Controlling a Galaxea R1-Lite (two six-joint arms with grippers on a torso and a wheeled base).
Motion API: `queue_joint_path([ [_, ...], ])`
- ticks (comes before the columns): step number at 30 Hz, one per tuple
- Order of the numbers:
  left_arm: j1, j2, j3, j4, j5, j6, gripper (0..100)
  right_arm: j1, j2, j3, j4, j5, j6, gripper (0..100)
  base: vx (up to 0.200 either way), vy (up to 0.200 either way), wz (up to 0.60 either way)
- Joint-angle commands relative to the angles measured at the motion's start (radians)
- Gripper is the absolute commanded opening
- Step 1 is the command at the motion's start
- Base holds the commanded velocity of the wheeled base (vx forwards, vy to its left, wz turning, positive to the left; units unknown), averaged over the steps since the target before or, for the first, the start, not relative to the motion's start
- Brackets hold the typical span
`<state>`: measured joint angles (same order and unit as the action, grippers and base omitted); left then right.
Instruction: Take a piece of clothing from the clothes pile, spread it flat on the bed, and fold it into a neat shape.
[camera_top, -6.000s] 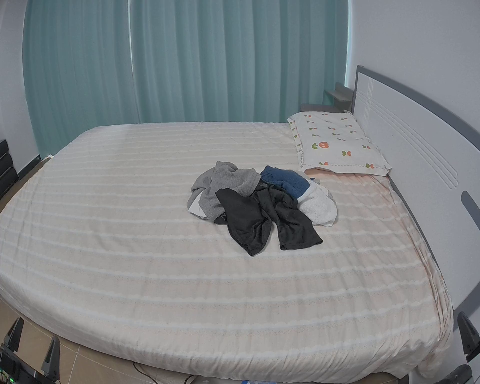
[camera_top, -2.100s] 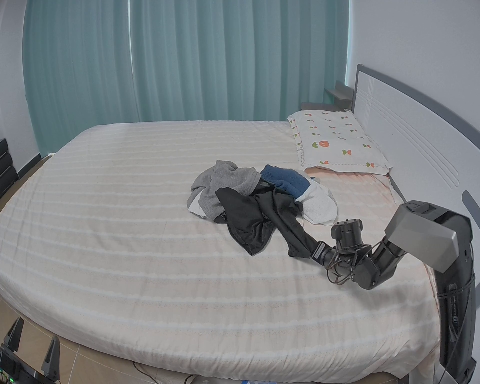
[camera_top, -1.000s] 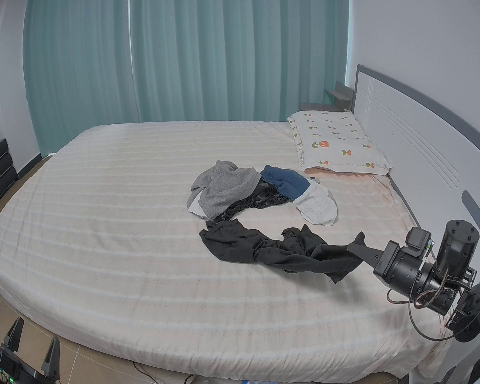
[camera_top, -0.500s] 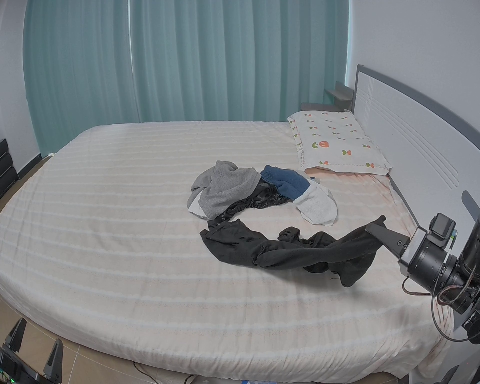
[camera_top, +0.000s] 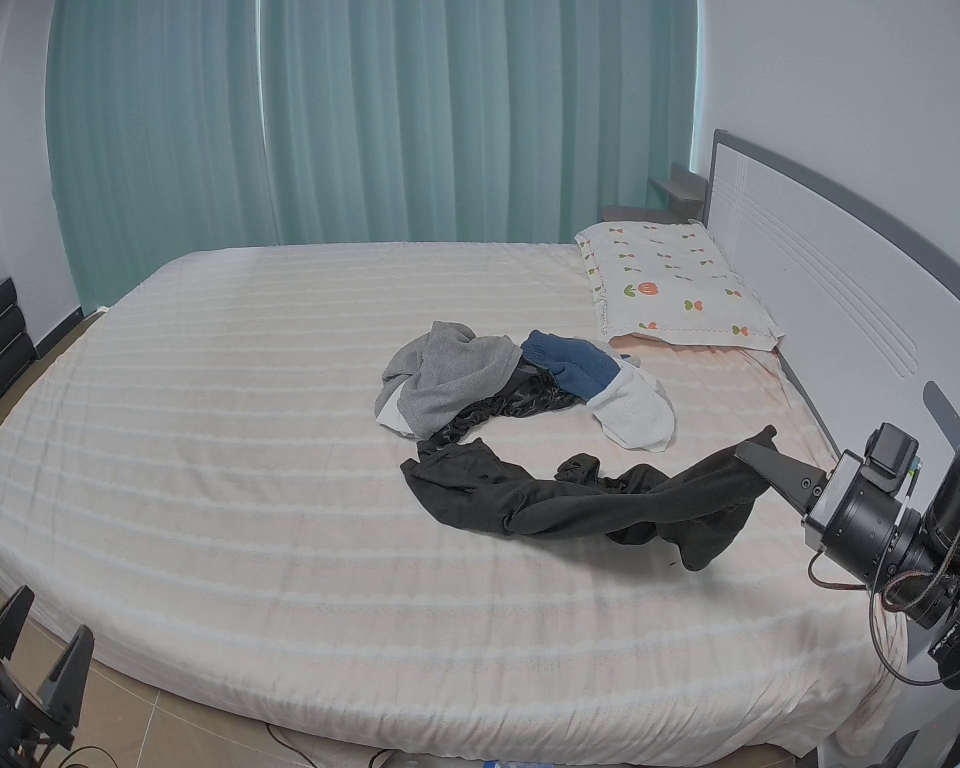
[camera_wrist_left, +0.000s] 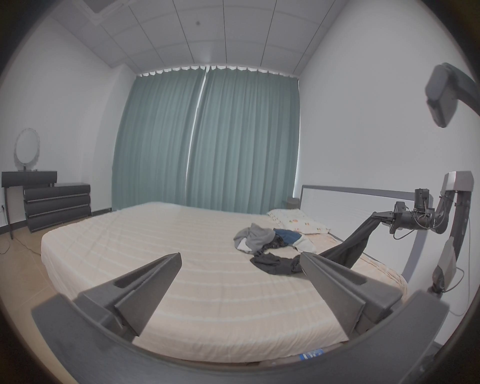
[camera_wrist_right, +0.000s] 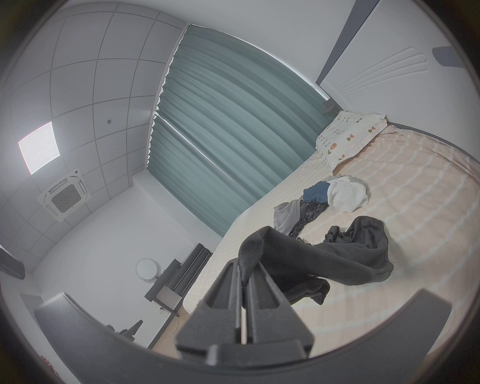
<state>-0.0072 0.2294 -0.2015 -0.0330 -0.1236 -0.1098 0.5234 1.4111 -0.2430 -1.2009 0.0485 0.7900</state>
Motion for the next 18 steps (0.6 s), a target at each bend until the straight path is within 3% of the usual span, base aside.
queue_joint_path([
  [1, -0.020, 0.449, -0.104, -0.102, -0.041, -0.010, 100, 0.009, 0.005, 0.001, 0.000, -0.002, -0.003, 0, 0.000, 0.000, 0.00],
  [4, -0.111, 0.593, -0.099, -0.171, -0.073, -0.014, 100, 0.010, 0.000, 0.001, 0.001, -0.001, -0.006, 0, 0.000, 0.000, 0.00],
  [9, -0.232, 0.795, -0.118, -0.223, -0.048, -0.011, 100, 0.010, 0.008, -0.001, 0.001, -0.001, -0.006, 0, 0.000, 0.000, 0.00],
  [16, -0.316, 1.117, -0.122, -0.450, -0.005, -0.036, 100, 0.010, 0.012, -0.006, 0.003, 0.001, -0.008, 0, 0.000, 0.000, 0.00],
  [18, -0.318, 1.125, -0.122, -0.455, -0.002, -0.037, 100, 0.010, 0.012, -0.006, 0.003, 0.001, -0.008, 0, 0.000, 0.000, 0.00],
])
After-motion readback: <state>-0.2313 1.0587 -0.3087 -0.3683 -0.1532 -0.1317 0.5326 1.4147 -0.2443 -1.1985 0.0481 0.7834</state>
